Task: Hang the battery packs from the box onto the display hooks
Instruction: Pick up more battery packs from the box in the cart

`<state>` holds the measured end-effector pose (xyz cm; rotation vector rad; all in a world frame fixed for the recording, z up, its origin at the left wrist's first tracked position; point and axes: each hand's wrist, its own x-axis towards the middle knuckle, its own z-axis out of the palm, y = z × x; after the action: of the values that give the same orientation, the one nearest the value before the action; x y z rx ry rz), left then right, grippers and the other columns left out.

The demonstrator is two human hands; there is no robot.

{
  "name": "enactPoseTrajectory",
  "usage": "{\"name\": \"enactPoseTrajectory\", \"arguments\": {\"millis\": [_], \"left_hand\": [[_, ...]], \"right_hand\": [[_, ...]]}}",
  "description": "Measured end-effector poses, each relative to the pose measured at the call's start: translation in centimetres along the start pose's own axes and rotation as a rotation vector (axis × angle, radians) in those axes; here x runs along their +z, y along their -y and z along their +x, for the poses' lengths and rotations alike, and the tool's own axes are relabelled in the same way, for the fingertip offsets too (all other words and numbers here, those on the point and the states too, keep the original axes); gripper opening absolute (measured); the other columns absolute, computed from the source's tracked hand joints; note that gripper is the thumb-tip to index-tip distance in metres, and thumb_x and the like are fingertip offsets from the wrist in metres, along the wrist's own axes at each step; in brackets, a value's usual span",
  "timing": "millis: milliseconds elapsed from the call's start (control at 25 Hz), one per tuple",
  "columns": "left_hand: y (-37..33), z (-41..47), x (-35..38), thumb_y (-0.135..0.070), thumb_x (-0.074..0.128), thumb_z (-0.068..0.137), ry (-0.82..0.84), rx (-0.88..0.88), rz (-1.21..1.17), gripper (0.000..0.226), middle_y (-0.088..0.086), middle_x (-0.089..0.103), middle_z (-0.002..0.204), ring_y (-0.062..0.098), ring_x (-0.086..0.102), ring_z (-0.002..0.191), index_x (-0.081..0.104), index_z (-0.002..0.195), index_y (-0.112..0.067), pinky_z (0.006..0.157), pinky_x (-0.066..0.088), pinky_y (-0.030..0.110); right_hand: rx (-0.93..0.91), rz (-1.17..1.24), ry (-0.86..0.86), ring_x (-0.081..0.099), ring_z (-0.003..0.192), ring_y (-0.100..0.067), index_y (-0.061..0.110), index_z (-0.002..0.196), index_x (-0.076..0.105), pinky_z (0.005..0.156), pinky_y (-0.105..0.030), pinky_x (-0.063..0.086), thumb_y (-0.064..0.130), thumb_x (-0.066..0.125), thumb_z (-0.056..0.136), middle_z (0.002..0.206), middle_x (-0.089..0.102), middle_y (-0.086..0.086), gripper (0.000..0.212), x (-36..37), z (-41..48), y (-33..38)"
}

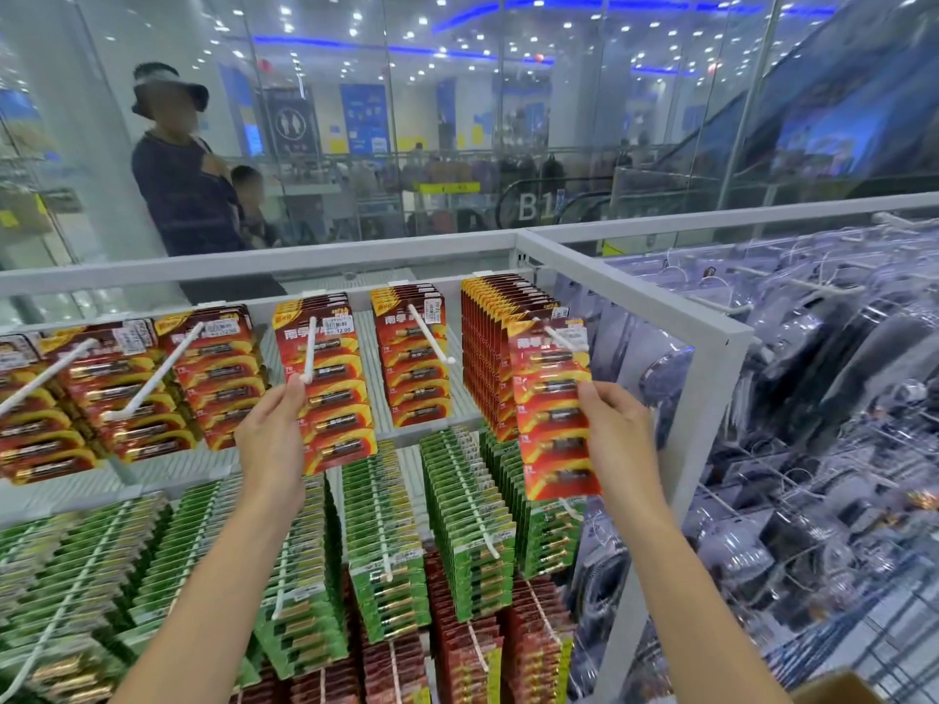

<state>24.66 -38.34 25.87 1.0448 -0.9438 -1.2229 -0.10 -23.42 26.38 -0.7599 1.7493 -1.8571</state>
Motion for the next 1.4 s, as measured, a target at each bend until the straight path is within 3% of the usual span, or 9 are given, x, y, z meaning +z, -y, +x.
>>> {"name": "enactPoseTrajectory", "arguments": {"millis": [320, 520, 680, 800, 920, 1040, 1200, 1280, 1400], "left_hand": [[0.6, 0.5, -0.6, -0.030, 0.067, 0.100, -0.063, 0.068, 0.028, 0.009, -0.002, 0.081, 0.098, 0.020, 0.079, 0.089, 0.075, 0.097, -0.027, 0.077, 0.063, 0.041], [1.7, -0.8, -2.7, -0.029, 0.067, 0.101, -0.074, 0.189, 0.134, 0.021, 0.000, 0.074, 0.117, 0.018, 0.070, 0.110, 0.072, 0.120, -0.021, 0.091, 0.058, 0.035], [2.7, -6.3, -3.9, -0.026, 0.062, 0.104, -0.032, 0.159, 0.114, 0.013, -0.008, 0.077, 0.110, 0.014, 0.073, 0.106, 0.073, 0.110, -0.027, 0.094, 0.058, 0.034], [5.7, -11.3, -3.4, -0.022, 0.059, 0.105, 0.105, 0.050, 0.130, 0.017, -0.001, 0.078, 0.109, 0.020, 0.075, 0.103, 0.073, 0.114, -0.018, 0.089, 0.062, 0.031], [10.1, -15.9, -1.5, -0.016, 0.059, 0.104, 0.301, -0.101, 0.181, 0.015, 0.004, 0.079, 0.107, 0.022, 0.076, 0.100, 0.073, 0.108, -0.015, 0.089, 0.061, 0.034], [14.8, -20.5, 1.5, -0.017, 0.060, 0.102, 0.509, -0.277, 0.262, 0.016, -0.002, 0.080, 0.104, 0.023, 0.076, 0.101, 0.076, 0.102, -0.020, 0.093, 0.060, 0.045], [21.7, -25.6, 5.6, -0.029, 0.064, 0.100, 0.774, -0.477, 0.437, 0.014, -0.010, 0.079, 0.101, 0.021, 0.072, 0.105, 0.078, 0.101, -0.028, 0.100, 0.054, 0.046], [25.6, -28.1, 8.0, -0.036, 0.063, 0.101, 0.931, -0.513, 0.550, 0.016, -0.007, 0.077, 0.101, 0.018, 0.071, 0.101, 0.076, 0.108, -0.029, 0.100, 0.054, 0.043], [32.4, -32.0, 11.8, -0.040, 0.059, 0.104, 1.185, -0.440, 0.810, 0.036, -0.004, 0.070, 0.127, 0.010, 0.065, 0.109, 0.065, 0.134, -0.021, 0.092, 0.050, 0.027]], "right_hand": [[-0.028, -0.020, -0.095, 0.071, 0.094, -0.016, 0.022, 0.109, 0.068, 0.091, -0.047, 0.057, 0.043, 0.054, 0.104, 0.102, 0.074, 0.004, 0.026, 3.0, 5.1, -2.4], [-0.057, -0.104, -0.145, 0.066, 0.107, -0.011, 0.023, 0.117, 0.067, 0.088, -0.031, 0.049, 0.034, 0.056, 0.104, 0.111, 0.070, 0.009, 0.021, 2.2, 2.6, -3.9], [-0.060, -0.147, -0.007, 0.059, 0.106, 0.012, 0.036, 0.121, 0.064, 0.087, -0.010, 0.045, 0.038, 0.056, 0.104, 0.115, 0.066, 0.025, 0.018, -0.1, -3.2, -5.8], [0.031, -0.178, 0.023, 0.059, 0.105, 0.015, 0.034, 0.119, 0.066, 0.085, -0.003, 0.044, 0.036, 0.059, 0.103, 0.113, 0.068, 0.025, 0.018, -3.2, -7.9, -9.4], [0.158, -0.269, -0.020, 0.062, 0.104, 0.010, 0.035, 0.119, 0.067, 0.087, -0.011, 0.049, 0.040, 0.060, 0.102, 0.109, 0.070, 0.024, 0.019, -7.7, -12.3, -13.9], [0.318, -0.354, -0.143, 0.062, 0.101, 0.008, 0.036, 0.115, 0.065, 0.087, -0.020, 0.050, 0.042, 0.058, 0.102, 0.108, 0.069, 0.022, 0.016, -13.3, -15.8, -18.1], [0.562, -0.384, -0.399, 0.063, 0.104, -0.001, 0.029, 0.122, 0.063, 0.092, -0.026, 0.049, 0.042, 0.057, 0.103, 0.117, 0.068, 0.014, 0.024, -20.4, -19.4, -22.6], [0.692, -0.400, -0.512, 0.062, 0.108, -0.009, 0.029, 0.123, 0.061, 0.092, -0.027, 0.046, 0.041, 0.057, 0.103, 0.119, 0.067, 0.010, 0.024, -23.1, -21.1, -24.8], [0.819, -0.387, -0.647, 0.062, 0.110, -0.016, 0.025, 0.121, 0.063, 0.090, -0.028, 0.045, 0.035, 0.058, 0.104, 0.118, 0.068, 0.005, 0.021, -25.6, -23.3, -27.3]]}}
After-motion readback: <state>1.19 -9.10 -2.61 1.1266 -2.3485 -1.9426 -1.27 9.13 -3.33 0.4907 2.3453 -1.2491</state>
